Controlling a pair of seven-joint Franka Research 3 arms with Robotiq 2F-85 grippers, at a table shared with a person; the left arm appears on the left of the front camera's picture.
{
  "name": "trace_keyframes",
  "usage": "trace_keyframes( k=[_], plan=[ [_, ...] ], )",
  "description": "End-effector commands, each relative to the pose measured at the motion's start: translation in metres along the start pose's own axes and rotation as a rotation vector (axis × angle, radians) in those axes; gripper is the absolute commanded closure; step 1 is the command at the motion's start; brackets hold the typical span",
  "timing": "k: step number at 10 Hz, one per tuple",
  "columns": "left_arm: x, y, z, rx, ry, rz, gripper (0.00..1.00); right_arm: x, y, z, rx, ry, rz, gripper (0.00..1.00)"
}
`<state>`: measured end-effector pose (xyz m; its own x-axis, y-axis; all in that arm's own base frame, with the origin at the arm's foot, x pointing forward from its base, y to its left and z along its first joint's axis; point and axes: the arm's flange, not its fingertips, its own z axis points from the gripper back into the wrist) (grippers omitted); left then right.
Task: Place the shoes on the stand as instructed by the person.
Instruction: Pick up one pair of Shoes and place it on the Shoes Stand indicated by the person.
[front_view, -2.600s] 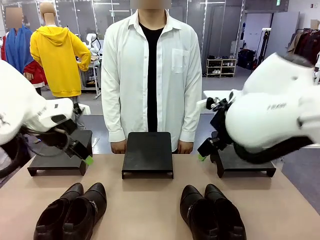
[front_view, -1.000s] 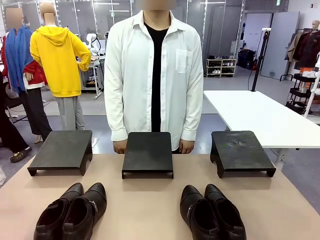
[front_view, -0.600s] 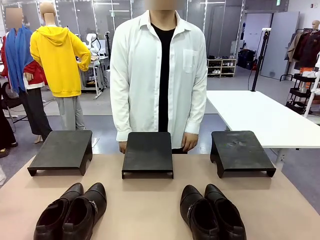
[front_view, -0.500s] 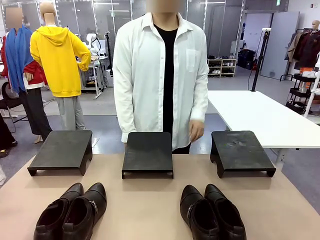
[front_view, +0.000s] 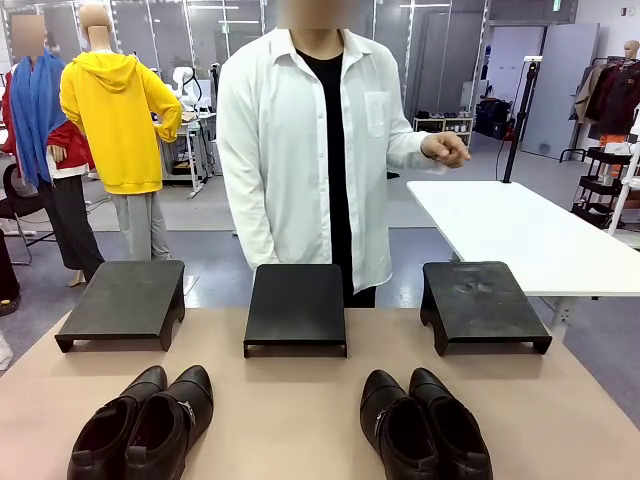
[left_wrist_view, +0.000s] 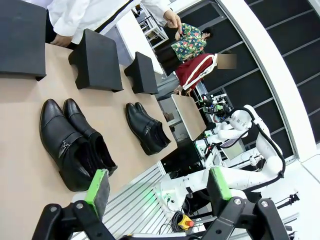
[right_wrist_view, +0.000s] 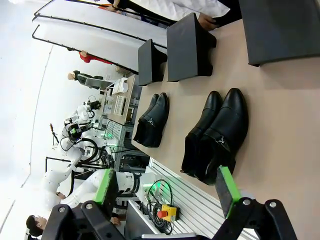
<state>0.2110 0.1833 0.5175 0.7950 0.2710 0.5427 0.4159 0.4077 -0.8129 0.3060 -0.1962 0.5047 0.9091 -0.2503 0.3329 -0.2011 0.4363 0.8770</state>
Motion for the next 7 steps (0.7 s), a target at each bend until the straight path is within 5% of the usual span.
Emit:
trace_keyframes(
  k=[1,7],
  plan=[
    [0.0033,-0.0012,0.0016,-0.021,-0.004,-0.022,0.00,0.0023,0.0002,0.0009,0.012,-0.002,0.013,0.00],
    [0.0033,-0.0012,0.0016,-0.021,-0.004,-0.022,0.00,0.0023,0.0002,0.0009,0.012,-0.002,0.013,0.00]
  ],
)
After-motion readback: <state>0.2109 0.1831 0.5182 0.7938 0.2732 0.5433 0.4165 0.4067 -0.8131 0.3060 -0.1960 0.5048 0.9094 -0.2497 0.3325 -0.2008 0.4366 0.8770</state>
